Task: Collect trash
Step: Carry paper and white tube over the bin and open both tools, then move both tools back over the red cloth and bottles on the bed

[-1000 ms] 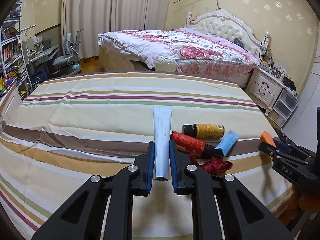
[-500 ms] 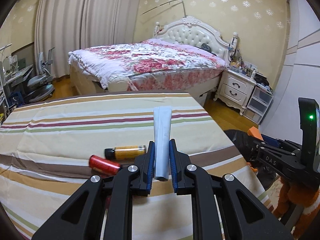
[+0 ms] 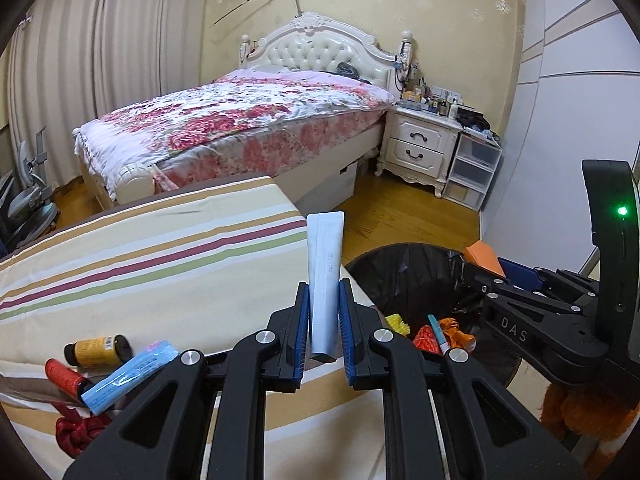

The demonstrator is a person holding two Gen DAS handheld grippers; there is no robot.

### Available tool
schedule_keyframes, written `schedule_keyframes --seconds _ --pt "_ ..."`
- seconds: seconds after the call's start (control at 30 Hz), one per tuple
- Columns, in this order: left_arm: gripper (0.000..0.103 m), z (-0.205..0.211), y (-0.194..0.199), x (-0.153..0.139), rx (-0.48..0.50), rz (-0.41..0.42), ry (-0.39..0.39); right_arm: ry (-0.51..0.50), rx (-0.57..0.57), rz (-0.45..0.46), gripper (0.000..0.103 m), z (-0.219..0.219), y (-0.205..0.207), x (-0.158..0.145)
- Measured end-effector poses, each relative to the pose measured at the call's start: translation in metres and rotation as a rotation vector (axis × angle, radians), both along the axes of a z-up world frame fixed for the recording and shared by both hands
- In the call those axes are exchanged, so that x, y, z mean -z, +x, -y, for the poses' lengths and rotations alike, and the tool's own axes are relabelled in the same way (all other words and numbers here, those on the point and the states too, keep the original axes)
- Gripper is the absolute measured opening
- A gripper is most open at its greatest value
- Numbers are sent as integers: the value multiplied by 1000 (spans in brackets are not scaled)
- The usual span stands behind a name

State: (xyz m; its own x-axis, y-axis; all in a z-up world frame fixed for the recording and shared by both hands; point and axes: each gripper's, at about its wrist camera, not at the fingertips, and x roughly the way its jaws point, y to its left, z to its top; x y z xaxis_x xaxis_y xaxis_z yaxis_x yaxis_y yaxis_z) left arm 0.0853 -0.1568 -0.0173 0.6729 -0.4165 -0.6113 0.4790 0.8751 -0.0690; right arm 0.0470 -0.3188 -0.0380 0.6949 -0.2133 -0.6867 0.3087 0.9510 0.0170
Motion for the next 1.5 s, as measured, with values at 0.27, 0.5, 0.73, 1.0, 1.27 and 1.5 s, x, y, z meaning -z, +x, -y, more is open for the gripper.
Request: schedule_keyframes --seconds 0.27,0.5,0.73,1.0,1.27,1.5 --pt "16 34 6 14 55 -9 49 31 54 -14 34 24 6 15" --pt "16 62 11 23 88 -18 92 63 92 -15 36 43 8 24" --pt "34 71 15 28 100 -51 117 69 124 -9 49 53 3 26" --pt "54 58 8 23 61 -37 98 56 130 -4 56 53 0 22" --pt "60 20 -5 13 -14 -33 80 72 62 4 57 31 1 15" --pt "64 -30 -18 4 -119 -26 72 89 -23 6 58 -3 0 7"
